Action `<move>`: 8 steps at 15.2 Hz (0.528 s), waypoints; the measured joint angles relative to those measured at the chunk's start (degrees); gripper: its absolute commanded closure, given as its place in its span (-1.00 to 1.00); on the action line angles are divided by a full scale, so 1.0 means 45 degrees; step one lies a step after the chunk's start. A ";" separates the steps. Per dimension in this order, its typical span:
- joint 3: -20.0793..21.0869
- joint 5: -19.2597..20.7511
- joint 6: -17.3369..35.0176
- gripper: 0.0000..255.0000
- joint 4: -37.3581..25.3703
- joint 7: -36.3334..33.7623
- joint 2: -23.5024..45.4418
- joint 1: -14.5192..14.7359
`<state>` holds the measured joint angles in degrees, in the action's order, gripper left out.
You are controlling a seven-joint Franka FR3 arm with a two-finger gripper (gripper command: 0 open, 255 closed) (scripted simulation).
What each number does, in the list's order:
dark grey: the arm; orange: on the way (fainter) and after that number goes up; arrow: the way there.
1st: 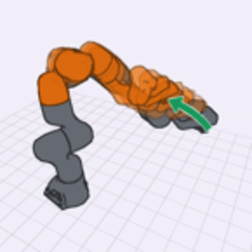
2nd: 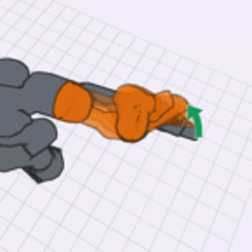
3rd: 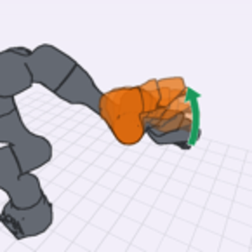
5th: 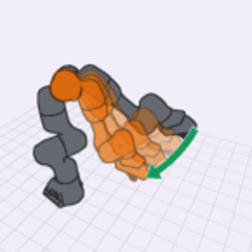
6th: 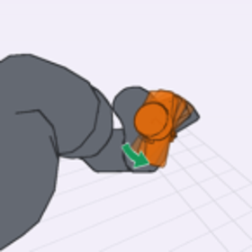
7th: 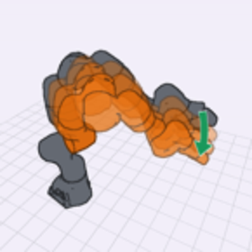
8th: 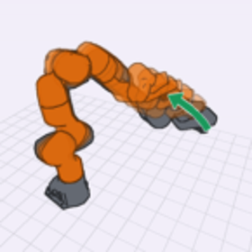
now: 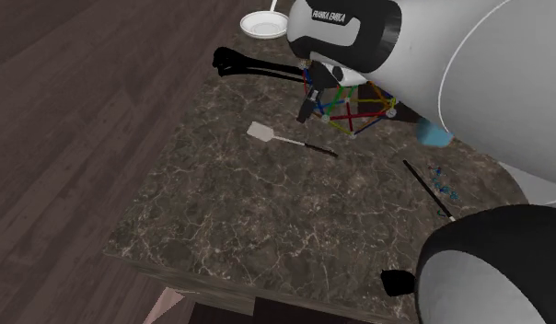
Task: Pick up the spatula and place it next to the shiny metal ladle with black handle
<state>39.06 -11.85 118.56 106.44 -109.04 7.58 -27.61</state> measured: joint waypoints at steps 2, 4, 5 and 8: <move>0.0099 -0.2047 0.1939 -1.00 0.1516 0.0644 -0.1530 -0.0328; 0.0151 -0.2588 0.2811 -1.00 0.2042 0.0744 -0.1791 -0.0286; 0.0179 -0.2635 0.3073 -1.00 0.2169 0.0730 -0.1751 -0.0260; 0.0273 -0.2467 0.3690 -1.00 0.2342 0.0584 -0.1375 -0.0161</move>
<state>40.29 -22.95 135.16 116.98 -106.41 1.40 -28.33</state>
